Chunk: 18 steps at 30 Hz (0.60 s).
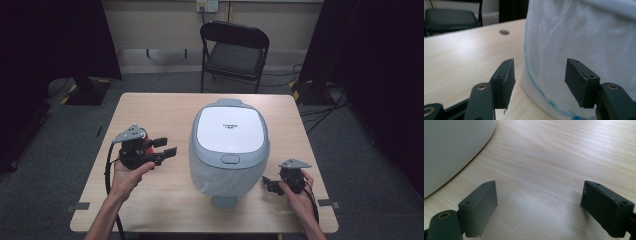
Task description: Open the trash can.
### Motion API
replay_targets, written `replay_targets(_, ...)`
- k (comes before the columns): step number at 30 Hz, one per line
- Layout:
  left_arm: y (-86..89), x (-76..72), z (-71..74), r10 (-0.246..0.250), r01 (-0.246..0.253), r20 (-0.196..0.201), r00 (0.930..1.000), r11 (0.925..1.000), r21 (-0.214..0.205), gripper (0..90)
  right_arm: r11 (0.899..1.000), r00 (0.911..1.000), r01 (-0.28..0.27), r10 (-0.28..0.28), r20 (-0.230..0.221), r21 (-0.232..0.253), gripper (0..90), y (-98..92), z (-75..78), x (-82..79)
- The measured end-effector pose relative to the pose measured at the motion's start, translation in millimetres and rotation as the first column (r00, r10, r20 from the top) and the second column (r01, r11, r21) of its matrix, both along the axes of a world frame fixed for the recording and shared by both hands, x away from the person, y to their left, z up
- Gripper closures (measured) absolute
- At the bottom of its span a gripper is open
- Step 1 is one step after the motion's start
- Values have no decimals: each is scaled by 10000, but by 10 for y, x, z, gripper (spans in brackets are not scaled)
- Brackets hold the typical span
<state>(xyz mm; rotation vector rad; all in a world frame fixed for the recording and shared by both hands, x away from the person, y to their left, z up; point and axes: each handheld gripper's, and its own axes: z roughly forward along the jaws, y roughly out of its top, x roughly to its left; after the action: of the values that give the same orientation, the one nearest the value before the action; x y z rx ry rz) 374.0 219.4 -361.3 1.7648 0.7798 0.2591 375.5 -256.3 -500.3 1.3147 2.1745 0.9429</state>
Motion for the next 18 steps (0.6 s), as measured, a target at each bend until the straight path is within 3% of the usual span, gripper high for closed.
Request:
replay_targets(6, -42, -128, 290, -353, 376, 951, 9948, 9990, -225, 512, 10000, 10000, -2, 2, 2, -3, 121, 0, 0, 0)
replay_targets(9, -123, -204, 427, -441, 506, 1482, 9880, 9979, -401, 644, 10000, 10000, -2, 2, 3, 1, 121, 0, 0, 0)
replay_targets(10, -144, -220, 471, -552, 640, 1659, 9846, 9968, -487, 758, 10000, 10000, -1, 1, 2, 0, 121, 0, 0, 0)
replay_targets(12, -200, -255, 560, -659, 810, 1892, 9797, 9940, -732, 794, 10000, 10000, -1, 1, 3, 0, 121, 0, 0, 0)
replay_targets(16, -364, -276, 650, -1389, 1555, 2072, 9684, 9856, -662, 900, 10000, 10000, -1, 1, 2, -2, 122, 0, 0, 0)
replay_targets(18, -540, -279, 691, -1977, 2130, 1968, 9603, 9752, -596, 900, 10000, 10000, -1, 1, 2, -1, 121, 0, 0, 0)
